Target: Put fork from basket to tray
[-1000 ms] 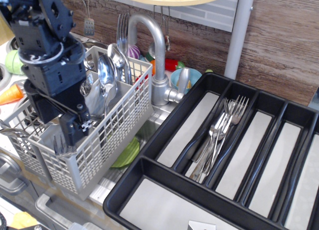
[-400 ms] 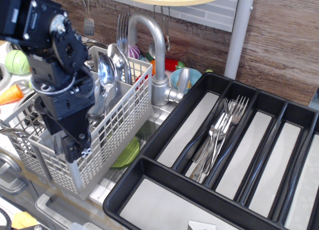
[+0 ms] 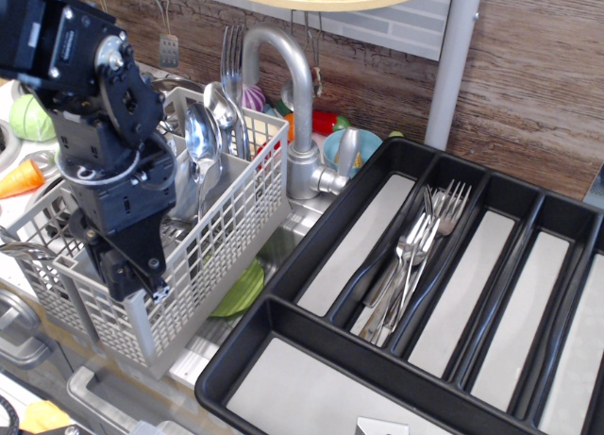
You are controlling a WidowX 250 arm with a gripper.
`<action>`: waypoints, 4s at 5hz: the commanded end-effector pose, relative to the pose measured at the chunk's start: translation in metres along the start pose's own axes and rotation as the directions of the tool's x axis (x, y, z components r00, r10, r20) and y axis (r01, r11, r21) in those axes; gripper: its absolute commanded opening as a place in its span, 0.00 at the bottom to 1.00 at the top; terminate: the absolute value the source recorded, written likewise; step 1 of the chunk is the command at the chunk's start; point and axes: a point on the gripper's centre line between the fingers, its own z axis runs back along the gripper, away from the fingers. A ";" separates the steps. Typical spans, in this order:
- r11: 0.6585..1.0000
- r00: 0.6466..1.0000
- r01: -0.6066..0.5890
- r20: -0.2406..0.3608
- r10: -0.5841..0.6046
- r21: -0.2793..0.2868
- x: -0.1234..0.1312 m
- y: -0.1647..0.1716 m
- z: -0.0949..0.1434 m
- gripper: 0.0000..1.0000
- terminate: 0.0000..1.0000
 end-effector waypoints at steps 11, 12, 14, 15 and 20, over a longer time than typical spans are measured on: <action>0.708 0.875 -0.459 -0.132 0.466 -0.537 0.156 -0.053 0.118 0.00 0.00; 0.682 0.882 -0.450 -0.165 0.442 -0.577 0.167 -0.048 0.099 0.00 0.00; 0.629 0.862 -0.477 -0.190 0.469 -0.614 0.175 -0.038 0.062 0.00 0.00; 0.633 0.864 -0.473 -0.183 0.468 -0.613 0.183 -0.032 0.047 0.00 0.00; 0.588 0.804 -0.568 -0.238 0.544 -0.576 0.198 -0.032 0.030 1.00 1.00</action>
